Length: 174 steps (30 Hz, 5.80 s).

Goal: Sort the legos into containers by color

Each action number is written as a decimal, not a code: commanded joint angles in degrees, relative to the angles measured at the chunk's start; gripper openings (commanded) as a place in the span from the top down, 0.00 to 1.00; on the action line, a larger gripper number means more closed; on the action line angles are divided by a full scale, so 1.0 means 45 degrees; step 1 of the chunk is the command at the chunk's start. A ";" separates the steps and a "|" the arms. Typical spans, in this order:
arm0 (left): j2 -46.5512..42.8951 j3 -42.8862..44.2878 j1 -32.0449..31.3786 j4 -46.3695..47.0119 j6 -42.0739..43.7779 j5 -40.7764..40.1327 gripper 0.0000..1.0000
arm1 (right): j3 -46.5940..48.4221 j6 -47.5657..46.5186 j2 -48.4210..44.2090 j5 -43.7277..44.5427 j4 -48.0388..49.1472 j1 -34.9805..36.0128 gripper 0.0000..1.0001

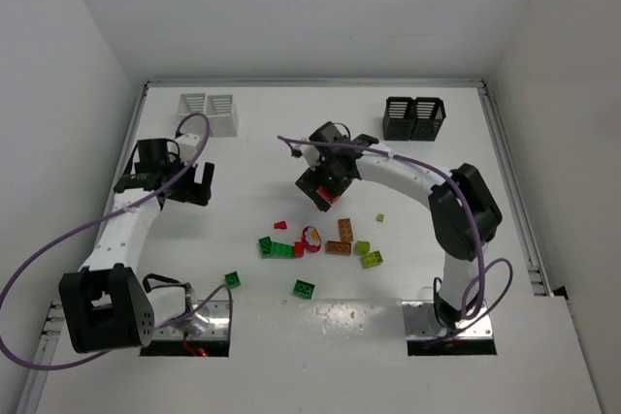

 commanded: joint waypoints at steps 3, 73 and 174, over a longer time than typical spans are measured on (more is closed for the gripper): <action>-0.0295 0.0312 0.0256 0.0025 0.0320 0.0021 0.00 | -0.0007 0.0034 0.0366 0.0358 0.0544 0.0428 0.04; 0.0642 0.0779 0.0490 -0.0093 0.0456 0.1134 0.00 | 0.0123 -0.1037 -0.1411 0.0981 -0.1691 -0.2537 0.96; -0.1607 -0.1017 -0.7594 -0.4839 1.5114 0.3849 0.09 | 0.2687 -0.1724 -0.2056 -0.4271 -0.5118 -0.9279 0.50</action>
